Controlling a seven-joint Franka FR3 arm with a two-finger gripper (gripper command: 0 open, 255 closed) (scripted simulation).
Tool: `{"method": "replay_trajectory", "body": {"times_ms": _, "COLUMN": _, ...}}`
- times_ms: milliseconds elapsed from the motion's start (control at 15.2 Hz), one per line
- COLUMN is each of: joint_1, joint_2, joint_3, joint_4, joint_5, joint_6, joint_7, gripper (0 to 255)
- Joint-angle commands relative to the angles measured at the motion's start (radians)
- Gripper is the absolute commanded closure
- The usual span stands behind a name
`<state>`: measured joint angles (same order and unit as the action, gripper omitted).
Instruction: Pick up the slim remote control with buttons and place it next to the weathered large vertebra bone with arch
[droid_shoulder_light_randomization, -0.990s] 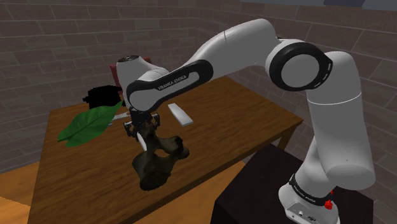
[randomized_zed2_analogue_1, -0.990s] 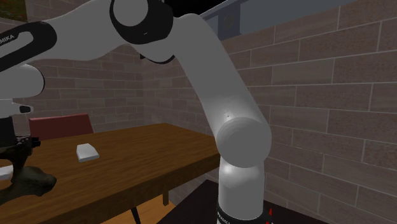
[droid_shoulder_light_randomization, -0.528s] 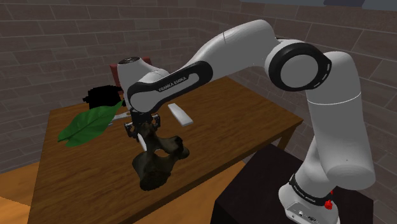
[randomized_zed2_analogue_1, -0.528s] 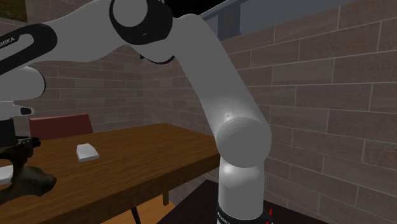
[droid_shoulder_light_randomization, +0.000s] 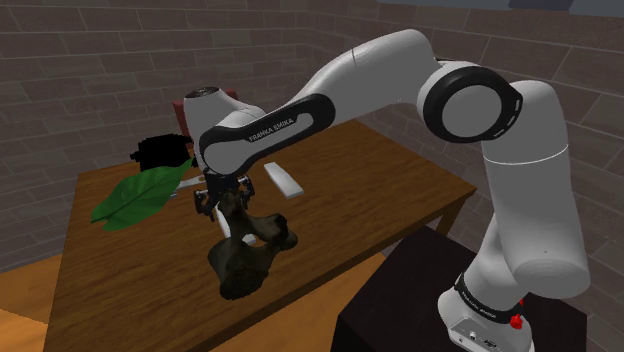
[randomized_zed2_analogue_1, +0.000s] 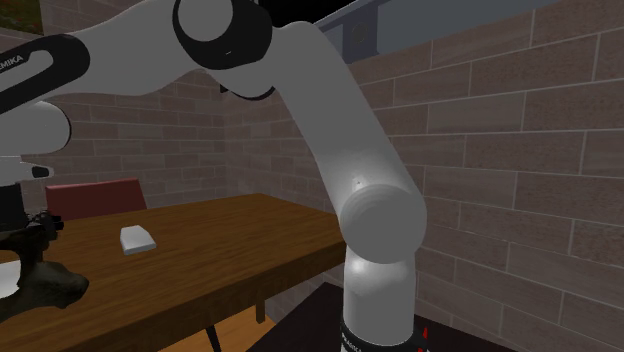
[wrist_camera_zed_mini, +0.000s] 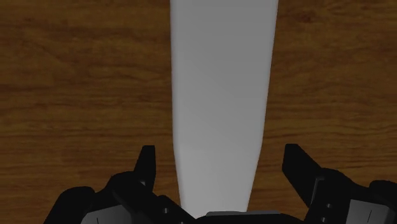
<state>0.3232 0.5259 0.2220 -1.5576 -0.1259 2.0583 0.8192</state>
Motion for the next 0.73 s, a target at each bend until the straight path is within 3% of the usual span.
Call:
{"method": "replay_trajectory", "body": {"times_ms": 0, "joint_1": -0.001, "joint_2": -0.019, "joint_3": 0.003, "joint_4": 0.025, "joint_5": 0.005, "joint_6": -0.043, "joint_7": -0.004, "gripper": 0}}
{"method": "replay_trajectory", "body": {"times_ms": 132, "joint_1": -0.002, "joint_2": -0.037, "joint_3": 0.006, "joint_4": 0.058, "joint_5": 0.011, "joint_6": -0.094, "joint_7": -0.008, "gripper": 0}}
{"method": "replay_trajectory", "body": {"times_ms": 660, "joint_1": -0.002, "joint_2": -0.037, "joint_3": 0.006, "joint_4": 0.058, "joint_5": 0.011, "joint_6": -0.094, "joint_7": -0.008, "gripper": 0}}
